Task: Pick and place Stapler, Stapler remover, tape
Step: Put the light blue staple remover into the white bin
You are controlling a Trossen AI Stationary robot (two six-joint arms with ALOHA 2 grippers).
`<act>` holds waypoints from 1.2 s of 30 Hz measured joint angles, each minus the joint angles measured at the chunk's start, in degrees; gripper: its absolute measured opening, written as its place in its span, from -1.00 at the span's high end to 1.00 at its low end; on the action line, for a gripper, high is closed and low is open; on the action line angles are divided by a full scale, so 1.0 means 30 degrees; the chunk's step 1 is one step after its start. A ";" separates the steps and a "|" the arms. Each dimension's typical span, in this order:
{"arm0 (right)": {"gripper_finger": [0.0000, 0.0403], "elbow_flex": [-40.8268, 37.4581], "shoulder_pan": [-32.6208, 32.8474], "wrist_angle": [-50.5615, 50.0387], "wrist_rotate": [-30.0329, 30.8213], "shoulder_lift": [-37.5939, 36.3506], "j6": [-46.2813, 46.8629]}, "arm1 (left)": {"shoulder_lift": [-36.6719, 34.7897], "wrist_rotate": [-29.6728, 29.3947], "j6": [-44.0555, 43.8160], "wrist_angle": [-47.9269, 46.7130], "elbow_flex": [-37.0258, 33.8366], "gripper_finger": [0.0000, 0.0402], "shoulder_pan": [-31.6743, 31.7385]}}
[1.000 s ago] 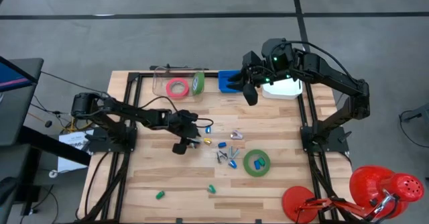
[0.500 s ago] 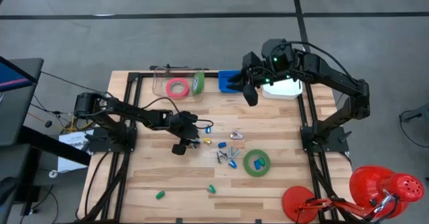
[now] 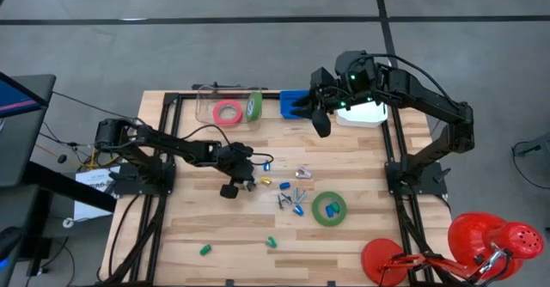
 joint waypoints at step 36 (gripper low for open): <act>0.38 0.0000 0.0000 0.0161 0.0066 0.0000 -0.0019 | -0.7557 -0.1199 -0.1300 0.0086 0.0299 0.99 0.0087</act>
